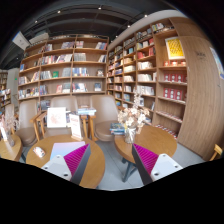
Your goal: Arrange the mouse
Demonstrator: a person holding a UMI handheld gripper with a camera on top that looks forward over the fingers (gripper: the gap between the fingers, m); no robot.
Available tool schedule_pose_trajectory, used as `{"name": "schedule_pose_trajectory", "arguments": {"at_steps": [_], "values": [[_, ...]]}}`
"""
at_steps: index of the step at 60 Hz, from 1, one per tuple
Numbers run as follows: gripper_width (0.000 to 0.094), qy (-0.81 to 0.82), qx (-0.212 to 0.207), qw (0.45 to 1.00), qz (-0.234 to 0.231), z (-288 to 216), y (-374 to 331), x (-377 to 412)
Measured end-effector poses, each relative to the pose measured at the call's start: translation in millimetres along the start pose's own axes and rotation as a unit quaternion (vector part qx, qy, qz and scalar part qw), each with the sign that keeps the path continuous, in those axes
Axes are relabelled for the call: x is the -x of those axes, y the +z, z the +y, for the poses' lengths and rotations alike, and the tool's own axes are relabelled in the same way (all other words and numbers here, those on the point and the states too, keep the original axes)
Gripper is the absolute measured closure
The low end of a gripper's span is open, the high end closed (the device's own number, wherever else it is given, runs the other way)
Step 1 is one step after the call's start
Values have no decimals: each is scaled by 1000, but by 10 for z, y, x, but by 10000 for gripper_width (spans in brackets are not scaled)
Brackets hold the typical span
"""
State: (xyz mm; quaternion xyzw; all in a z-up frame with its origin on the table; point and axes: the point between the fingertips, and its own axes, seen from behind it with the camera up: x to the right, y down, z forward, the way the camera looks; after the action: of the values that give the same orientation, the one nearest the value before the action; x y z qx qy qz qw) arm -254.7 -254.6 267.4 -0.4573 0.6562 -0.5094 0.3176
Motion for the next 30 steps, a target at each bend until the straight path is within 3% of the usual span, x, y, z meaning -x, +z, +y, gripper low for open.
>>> {"name": "schedule_pose_trajectory", "arguments": {"at_steps": [30], "values": [[78,-22,25,996,-87,341,-186,1308]]}}
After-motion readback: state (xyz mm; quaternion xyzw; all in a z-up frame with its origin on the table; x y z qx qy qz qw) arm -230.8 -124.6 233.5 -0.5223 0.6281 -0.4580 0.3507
